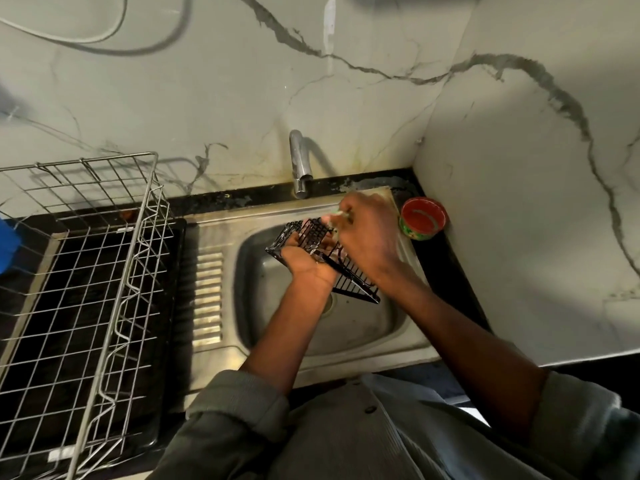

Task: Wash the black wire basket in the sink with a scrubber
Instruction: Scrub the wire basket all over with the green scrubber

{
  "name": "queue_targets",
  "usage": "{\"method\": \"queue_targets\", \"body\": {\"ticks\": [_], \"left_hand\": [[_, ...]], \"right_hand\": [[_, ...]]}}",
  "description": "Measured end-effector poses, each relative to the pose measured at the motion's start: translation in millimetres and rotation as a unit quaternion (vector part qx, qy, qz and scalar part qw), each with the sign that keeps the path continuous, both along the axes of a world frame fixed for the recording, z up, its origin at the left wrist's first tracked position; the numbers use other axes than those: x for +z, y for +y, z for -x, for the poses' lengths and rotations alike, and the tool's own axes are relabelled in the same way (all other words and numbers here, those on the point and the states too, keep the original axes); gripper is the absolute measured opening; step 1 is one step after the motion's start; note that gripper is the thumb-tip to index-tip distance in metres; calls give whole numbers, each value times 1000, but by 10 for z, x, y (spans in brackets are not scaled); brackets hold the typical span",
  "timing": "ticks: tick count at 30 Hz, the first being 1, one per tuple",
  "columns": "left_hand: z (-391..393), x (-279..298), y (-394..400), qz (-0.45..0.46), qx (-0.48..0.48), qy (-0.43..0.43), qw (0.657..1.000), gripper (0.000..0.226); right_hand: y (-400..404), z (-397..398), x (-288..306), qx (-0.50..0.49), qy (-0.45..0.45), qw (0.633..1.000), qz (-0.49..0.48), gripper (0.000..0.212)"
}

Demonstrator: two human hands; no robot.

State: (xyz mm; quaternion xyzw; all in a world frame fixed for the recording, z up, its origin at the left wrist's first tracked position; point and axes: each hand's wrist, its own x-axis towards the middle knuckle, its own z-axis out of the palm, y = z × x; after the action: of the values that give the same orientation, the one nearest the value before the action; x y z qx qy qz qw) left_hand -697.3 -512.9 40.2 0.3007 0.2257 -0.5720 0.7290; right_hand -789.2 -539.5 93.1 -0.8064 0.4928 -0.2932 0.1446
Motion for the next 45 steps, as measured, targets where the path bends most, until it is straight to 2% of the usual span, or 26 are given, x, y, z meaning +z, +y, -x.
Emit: {"method": "queue_targets", "body": {"ticks": [2,5,6,9,10,11,12,14,15,17,19,21,23,24,27,29,30,31,33,35,37,39,42,43,45], "left_hand": [[31,6,8,7,-10,-5,1000,39],[32,-11,34,37,10,5,999,28],[21,-21,32,40,3,-5,999,30],[23,-58,31,19,-48,-71,996,42],[11,-58,24,13,-60,-79,995,41],[10,-35,37,8,-58,-79,995,40],[-3,-20,37,6,-48,-76,996,39],[-89,42,24,19,-16,-58,998,41],[-140,78,15,29,2,-46,999,46],[-249,129,2,44,27,-23,998,53],[-296,145,22,52,30,2,998,52],[-279,79,68,30,39,-2,999,48],[-271,15,97,19,43,-13,999,47],[-281,-10,111,15,46,-14,999,43],[-311,-51,109,36,49,20,998,45],[-265,12,84,35,64,16,997,47],[-247,36,52,19,68,14,997,46],[-231,46,54,9,72,14,997,44],[-212,-77,94,-35,63,-61,996,42],[-233,-171,147,-61,27,-131,989,37],[-252,-163,147,-65,46,-103,992,44],[-266,-86,122,-71,59,-77,993,51],[-258,-29,104,-85,63,-28,994,50],[-267,-33,83,-62,67,5,996,49],[-221,-125,146,-53,79,-21,995,44]], "right_hand": [[-10,-12,16,0,12,1000,-3,6],[232,-43,44,144,102,984,31,8],[208,-28,75,144,112,982,38,9],[-101,22,166,-12,118,993,3,16],[-141,16,198,-24,133,991,-7,18],[-104,-11,206,6,146,989,-7,17],[-13,-34,206,55,141,988,-10,14],[203,-45,149,145,72,986,-32,7],[254,-18,81,137,35,989,-37,12],[257,63,-84,52,-40,997,-46,22],[318,115,-182,14,-65,996,-62,20],[471,63,-213,86,-74,992,-55,13],[599,1,-192,165,-58,984,-28,16],[596,4,-191,175,-32,984,-22,18],[463,185,-263,74,51,996,-29,32],[429,326,-314,-12,36,997,-67,32],[465,315,-307,-22,11,996,-84,30],[515,249,-275,-11,-27,995,-93,26],[608,19,-141,55,-104,989,-95,15],[659,-141,-33,123,-93,985,-83,27],[619,-114,-78,135,-29,990,-42,19],[552,75,-237,92,16,995,-37,31],[536,302,-367,-2,4,997,-77,31],[542,273,-355,2,-16,996,-84,30],[599,68,-226,101,-47,991,-71,21]]}}
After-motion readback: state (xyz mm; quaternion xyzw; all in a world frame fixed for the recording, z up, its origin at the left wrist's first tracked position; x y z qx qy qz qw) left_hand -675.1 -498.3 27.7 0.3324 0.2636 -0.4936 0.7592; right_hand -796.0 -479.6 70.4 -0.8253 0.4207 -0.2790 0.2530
